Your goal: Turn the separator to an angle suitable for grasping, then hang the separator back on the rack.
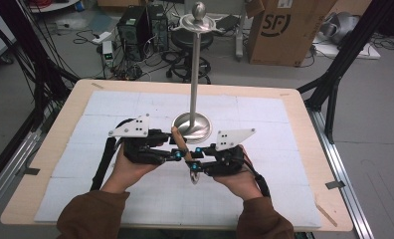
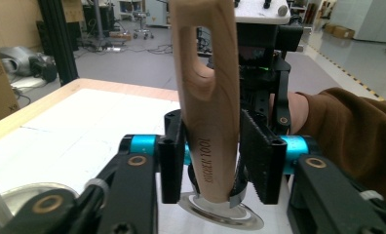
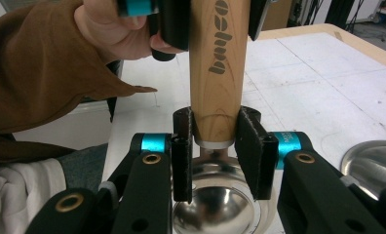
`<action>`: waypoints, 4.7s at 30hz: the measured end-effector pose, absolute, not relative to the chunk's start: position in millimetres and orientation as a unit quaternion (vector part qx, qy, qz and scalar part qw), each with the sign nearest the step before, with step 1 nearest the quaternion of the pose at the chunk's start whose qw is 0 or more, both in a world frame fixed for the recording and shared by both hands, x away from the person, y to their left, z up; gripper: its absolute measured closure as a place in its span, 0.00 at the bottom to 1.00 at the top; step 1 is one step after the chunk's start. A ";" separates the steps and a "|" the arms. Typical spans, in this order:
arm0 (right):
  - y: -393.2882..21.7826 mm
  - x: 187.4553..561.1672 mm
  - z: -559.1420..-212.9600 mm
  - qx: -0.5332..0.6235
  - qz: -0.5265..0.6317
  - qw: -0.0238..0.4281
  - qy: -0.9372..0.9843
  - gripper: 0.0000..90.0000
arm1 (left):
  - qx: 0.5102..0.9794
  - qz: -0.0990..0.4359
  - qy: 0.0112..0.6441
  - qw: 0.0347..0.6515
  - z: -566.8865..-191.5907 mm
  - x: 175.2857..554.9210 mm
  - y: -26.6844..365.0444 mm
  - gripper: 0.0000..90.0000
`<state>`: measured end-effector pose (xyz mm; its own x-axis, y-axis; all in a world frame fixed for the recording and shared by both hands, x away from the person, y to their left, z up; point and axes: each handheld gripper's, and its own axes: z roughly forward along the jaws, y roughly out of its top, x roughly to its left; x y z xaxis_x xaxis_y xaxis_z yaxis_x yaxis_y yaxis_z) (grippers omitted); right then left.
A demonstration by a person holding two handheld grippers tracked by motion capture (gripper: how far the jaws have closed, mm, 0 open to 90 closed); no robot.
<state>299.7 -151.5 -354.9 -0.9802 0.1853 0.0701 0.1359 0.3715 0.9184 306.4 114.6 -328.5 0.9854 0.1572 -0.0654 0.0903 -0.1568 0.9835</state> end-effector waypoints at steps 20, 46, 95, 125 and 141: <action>-147.4 299.4 -357.9 0.094 0.550 0.022 0.830 0.77 | 0.769 0.027 0.077 0.634 -327.9 303.6 107.3 0.76; -171.3 297.1 -354.5 0.151 0.527 0.071 0.834 0.52 | 0.770 0.058 0.114 0.626 -325.9 300.1 146.0 0.76; -220.4 299.9 -358.1 0.236 0.499 0.128 0.824 0.31 | 0.757 0.081 0.200 0.616 -278.3 346.9 184.2 0.76; -214.8 298.4 -362.3 0.234 0.492 0.119 0.830 0.31 | 0.767 0.127 0.204 0.595 -198.9 390.0 166.9 0.76; -211.7 300.1 -366.0 0.230 0.491 0.112 0.833 0.30 | 0.767 0.141 0.214 0.588 -171.8 415.7 149.9 0.76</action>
